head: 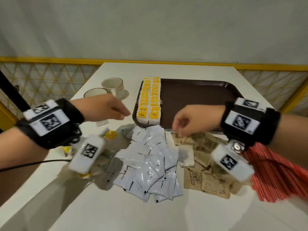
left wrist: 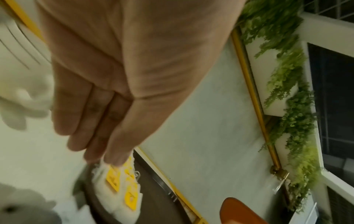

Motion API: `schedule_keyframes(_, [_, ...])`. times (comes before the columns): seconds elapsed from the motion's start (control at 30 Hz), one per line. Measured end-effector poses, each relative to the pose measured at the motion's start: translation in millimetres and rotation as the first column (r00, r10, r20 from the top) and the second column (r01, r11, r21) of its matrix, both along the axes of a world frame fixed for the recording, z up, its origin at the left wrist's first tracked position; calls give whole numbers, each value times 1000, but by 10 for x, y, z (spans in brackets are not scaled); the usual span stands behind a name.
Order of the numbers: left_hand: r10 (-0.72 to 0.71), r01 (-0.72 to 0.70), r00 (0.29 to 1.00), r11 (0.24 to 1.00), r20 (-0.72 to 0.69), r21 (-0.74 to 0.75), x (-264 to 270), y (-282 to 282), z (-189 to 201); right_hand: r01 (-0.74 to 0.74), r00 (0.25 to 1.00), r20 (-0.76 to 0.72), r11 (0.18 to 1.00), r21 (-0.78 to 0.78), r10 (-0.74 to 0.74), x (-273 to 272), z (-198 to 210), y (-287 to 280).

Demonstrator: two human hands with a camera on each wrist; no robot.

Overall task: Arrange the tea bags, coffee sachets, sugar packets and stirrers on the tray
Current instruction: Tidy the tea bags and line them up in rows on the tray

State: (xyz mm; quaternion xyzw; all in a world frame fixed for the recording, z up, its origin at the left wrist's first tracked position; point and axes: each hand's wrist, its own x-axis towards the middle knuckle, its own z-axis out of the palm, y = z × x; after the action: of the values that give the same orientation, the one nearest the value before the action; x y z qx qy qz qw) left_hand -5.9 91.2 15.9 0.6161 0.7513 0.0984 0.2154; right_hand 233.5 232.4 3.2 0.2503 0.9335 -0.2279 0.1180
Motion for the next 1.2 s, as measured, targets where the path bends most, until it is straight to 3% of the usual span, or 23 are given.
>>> schedule_keyframes(0.1, [-31, 19, 997, 987, -72, -161, -133, -387, 38, -119, 976, 199, 982, 145, 89, 167, -135, -119])
schedule_keyframes(0.2, [-27, -15, 989, 960, -146, -278, -197, -652, -16, -152, 983, 123, 977, 150, 134, 174, -233, -166])
schedule_keyframes(0.4, [-50, -2, 982, 962, -184, -274, -160, -697, -271, -145, 987, 84, 978, 150, 134, 89, -309, -176])
schedule_keyframes(0.6, [-163, 101, 952, 966, -258, -237, -194, -610, -398, -154, 988, 61, 973, 170, 145, 124, -257, -132])
schedule_keyframes(0.7, [-163, 123, 970, 969, -179, -216, -231, -624, -348, -117, 993, -9, 984, 137, 119, 133, -118, -129])
schedule_keyframes(0.83, [-82, 78, 996, 989, -33, -124, -309, -644, -246, -125, 960, -269, 983, -135, 85, -116, 18, -316])
schedule_keyframes(0.97, [48, -52, 985, 998, 163, 20, -321, -637, -178, -259, 947, -266, 920, -294, 182, -578, -28, -678])
schedule_keyframes(1.07, [156, -268, 862, 948, 482, 173, -297, -610, -202, -193, 951, -304, 877, -440, 57, -825, -121, -833])
schedule_keyframes(1.13, [163, -401, 730, 888, 664, 224, -242, -566, -217, -125, 926, -346, 744, -657, -150, -885, -146, -875])
schedule_keyframes(1.2, [125, -468, 631, 848, 766, 247, -130, -493, -232, -117, 862, -397, 639, -760, -314, -857, -130, -887])
